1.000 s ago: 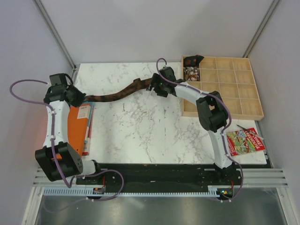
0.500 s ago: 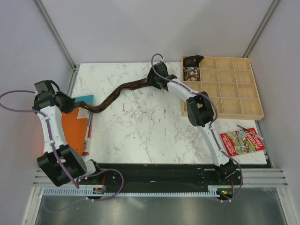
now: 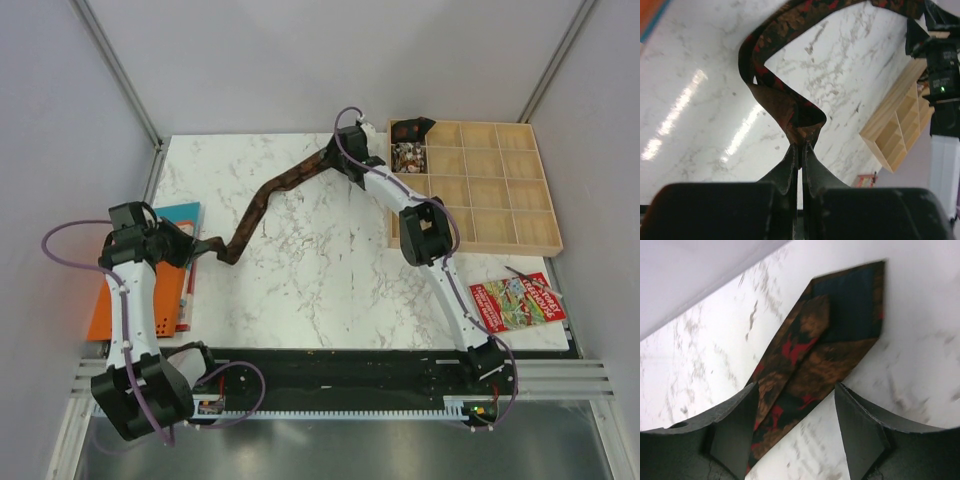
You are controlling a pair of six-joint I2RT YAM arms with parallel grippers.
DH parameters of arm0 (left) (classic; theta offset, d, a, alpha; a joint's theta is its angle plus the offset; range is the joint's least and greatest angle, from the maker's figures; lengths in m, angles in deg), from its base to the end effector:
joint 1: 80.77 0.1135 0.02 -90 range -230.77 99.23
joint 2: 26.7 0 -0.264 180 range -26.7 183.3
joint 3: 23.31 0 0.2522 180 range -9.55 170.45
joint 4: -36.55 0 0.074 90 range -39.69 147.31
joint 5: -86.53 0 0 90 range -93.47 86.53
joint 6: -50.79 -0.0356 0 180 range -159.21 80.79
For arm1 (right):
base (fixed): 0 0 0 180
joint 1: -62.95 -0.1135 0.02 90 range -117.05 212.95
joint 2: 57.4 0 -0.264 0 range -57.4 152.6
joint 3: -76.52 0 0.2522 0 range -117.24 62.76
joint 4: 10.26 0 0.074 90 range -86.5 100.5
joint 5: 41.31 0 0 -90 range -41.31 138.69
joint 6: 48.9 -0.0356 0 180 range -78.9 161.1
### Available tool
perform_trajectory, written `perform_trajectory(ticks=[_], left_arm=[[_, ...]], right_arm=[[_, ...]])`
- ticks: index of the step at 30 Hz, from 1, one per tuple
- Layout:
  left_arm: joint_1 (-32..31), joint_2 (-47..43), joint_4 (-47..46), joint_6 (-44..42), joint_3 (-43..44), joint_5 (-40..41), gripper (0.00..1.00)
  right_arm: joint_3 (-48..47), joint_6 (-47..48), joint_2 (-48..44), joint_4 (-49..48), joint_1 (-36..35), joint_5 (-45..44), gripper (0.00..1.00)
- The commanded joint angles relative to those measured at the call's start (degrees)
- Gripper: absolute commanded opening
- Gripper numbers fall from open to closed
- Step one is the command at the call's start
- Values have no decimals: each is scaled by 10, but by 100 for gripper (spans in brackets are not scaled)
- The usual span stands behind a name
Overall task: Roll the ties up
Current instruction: Flatten out the tie at the center of the board.
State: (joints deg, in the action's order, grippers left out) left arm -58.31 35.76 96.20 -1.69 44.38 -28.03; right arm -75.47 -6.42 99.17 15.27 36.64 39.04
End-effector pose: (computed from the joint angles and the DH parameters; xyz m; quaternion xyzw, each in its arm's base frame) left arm 0.2006 0.0669 0.2841 -0.4088 0.8383 -0.2399 0.2694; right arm 0.5477 0.2641 0.1436 0.2002 0.8410 0.2405 0.4415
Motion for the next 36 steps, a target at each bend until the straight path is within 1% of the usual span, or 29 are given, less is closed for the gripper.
perform_trajectory(ticks=[1, 2, 3, 4, 6, 7, 9, 10, 11, 12, 14, 15, 18, 19, 22, 25, 29, 32, 36], left_arm=[[-59, -61, -30, 96, -40, -61, 2], [-72, -84, -35, 128, -49, -62, 2], [-88, -95, -39, 145, -57, -61, 2], [-121, -106, -54, 163, -74, -61, 2], [-152, -138, -60, 195, -85, -46, 2], [-172, -152, -60, 202, -94, -43, 2], [-179, -192, -56, 212, -102, -34, 2], [-179, -203, -35, 212, -106, -30, 2], [-179, -212, -21, 199, -103, -12, 2], [-179, -225, -7, 191, -98, -2, 2], [-180, -232, 23, 170, -95, 23, 2], [-179, -232, 31, 165, -96, 27, 2], [-179, -236, 46, 148, -102, 24, 2], [-180, -242, 53, 143, -102, 29, 2], [-179, -254, 79, 121, -95, 57, 2], [-179, -258, 94, 104, -89, 82, 2], [-178, -257, 97, 90, -90, 95, 3], [-178, -254, 105, 79, -84, 109, 3], [-176, -255, 116, 66, -70, 129, 4]], right_arm=[[-44, 36, 35, -11, 46, -23, 71], [-43, 42, 31, -15, 58, -21, 71], [-43, 45, 28, -17, 63, -20, 71], [-42, 48, 17, -18, 75, -12, 71], [-27, 50, -6, -21, 83, 2, 71], [2, 52, -40, -24, 86, 9, 71], [48, 54, -85, -30, 85, 35, 71], [105, 54, -134, -39, 81, 50, 70], [137, 53, -162, -38, 79, 63, 69], [215, 40, -219, -39, 74, 74, 69], [307, 31, -273, -81, 53, 96, 69], [384, 15, -315, -113, 43, 123, 70], [467, -11, -349, -154, 13, 179, 70], [506, -32, -349, -190, -1, 217, 70], [533, -58, -327, -237, -26, 283, 69], [525, -72, -297, -238, -55, 303, 69], [520, -99, -268, -253, -77, 286, 70], [493, -107, -235, -250, -87, 270, 70], [459, -147, -183, -271, -90, 249, 69]])
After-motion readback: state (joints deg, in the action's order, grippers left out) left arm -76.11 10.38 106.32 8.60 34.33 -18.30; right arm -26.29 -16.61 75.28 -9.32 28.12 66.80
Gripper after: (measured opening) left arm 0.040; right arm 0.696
